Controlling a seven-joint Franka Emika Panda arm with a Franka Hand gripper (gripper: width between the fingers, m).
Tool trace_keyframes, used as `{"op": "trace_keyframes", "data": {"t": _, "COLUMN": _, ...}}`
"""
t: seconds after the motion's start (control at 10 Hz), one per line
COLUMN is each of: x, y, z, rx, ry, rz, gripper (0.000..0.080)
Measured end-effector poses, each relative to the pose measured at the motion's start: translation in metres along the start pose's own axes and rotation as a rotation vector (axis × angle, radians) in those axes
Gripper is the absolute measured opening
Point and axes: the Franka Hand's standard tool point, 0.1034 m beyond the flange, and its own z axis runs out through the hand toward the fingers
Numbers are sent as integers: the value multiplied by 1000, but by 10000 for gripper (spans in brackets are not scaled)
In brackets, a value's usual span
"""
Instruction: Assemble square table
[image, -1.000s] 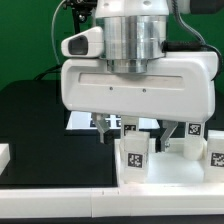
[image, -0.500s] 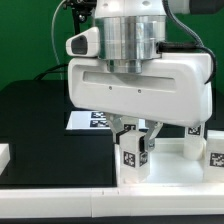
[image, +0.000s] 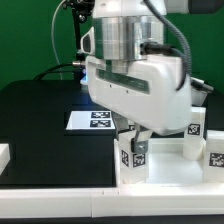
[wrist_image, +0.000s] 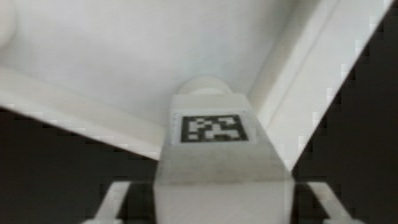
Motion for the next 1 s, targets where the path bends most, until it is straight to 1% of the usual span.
{"op": "trace_keyframes", "data": {"t": 0.1, "x": -6, "y": 0, "z": 0, "rx": 8, "ry": -3, "rz": 185, "gripper": 284}}
{"op": "trace_keyframes", "data": {"t": 0.2, "x": -7, "y": -1, "z": 0, "rx": 13, "ry": -1, "rz": 286, "gripper": 284}}
{"op": "trace_keyframes", "data": {"t": 0.3, "x": -7, "y": 0, "z": 0, "rx": 24, "ry": -1, "rz": 378, "gripper": 285}}
{"op": "trace_keyframes", "data": {"t": 0.4, "x": -6, "y": 0, "z": -1, "rx": 20, "ry": -5, "rz": 443, "gripper": 285}}
{"op": "trace_keyframes", "data": {"t": 0.6, "x": -6, "y": 0, "z": 0, "rx": 20, "ry": -4, "rz": 484, "gripper": 285}}
{"op": "trace_keyframes", "data": {"t": 0.7, "x": -6, "y": 1, "z": 0, "rx": 18, "ry": -3, "rz": 426, "gripper": 285}}
{"op": "trace_keyframes", "data": {"t": 0.8, "x": -6, "y": 2, "z": 0, "rx": -4, "ry": -1, "rz": 266, "gripper": 488}}
{"op": "trace_keyframes", "data": {"t": 0.9, "x": -7, "y": -1, "z": -2, "rx": 0, "ry": 1, "rz": 84, "gripper": 488}}
{"op": "trace_keyframes", "data": {"t": 1.0, "x": -11, "y": -1, "z": -2, "rx": 1, "ry": -2, "rz": -36, "gripper": 613}}
